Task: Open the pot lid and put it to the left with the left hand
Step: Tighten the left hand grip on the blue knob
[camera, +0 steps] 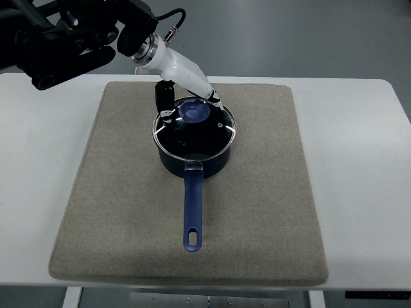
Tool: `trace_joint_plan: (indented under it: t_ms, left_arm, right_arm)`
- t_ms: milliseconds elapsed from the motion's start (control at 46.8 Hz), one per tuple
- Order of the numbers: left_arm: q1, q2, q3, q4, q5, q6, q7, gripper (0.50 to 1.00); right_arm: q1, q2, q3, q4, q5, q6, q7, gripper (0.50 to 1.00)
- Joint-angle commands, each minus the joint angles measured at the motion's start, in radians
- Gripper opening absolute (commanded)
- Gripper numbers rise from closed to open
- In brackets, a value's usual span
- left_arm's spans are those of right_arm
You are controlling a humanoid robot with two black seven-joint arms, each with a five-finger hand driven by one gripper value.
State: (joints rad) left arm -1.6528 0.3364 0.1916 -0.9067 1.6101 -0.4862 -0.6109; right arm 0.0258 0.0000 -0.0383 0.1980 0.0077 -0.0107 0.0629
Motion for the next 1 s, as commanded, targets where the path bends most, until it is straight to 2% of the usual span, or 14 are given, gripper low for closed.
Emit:
trace_joint_plan:
  t_ms: [0,128,256,406,427,449,555,983]
  left_arm:
    - [0.001,0.000,0.000,0.002,0.004,0.000,0.000,0.849]
    - [0.001,-0.002,0.000,0.003,0.004,0.000,0.000,0.746]
    - [0.001,-0.002,0.000,0.003,0.004,0.001,0.000,0.737]
    - [0.001,-0.002,0.000,0.003,0.004,0.001,0.000,0.656]
    - [0.001,-0.002,0.000,0.003,0.004,0.001,0.000,0.636]
    - [0.001,-0.002,0.000,0.003,0.004,0.001,0.000,0.594]
    - [0.001,-0.002,0.000,0.005,0.004,0.006,0.000,0.500]
    - [0.010,-0.002,-0.001,0.003,-0.001,0.023,0.000,0.500]
  right_arm:
    - [0.000,0.000,0.000,0.000,0.000,0.000,0.000,0.917]
    - [-0.001,0.000,0.000,0.000,0.000,0.000,0.000,0.917]
    - [0.000,0.000,0.000,0.000,0.000,0.000,0.000,0.917]
    - [0.000,0.000,0.000,0.001,0.000,0.000,0.000,0.917]
    - [0.000,0.000,0.000,0.000,0.000,0.000,0.000,0.917]
    - [0.000,0.000,0.000,0.000,0.000,0.000,0.000,0.917]
    - [0.000,0.000,0.000,0.000,0.000,0.000,0.000,0.917]
    - [0.000,0.000,0.000,0.000,0.000,0.000,0.000,0.917]
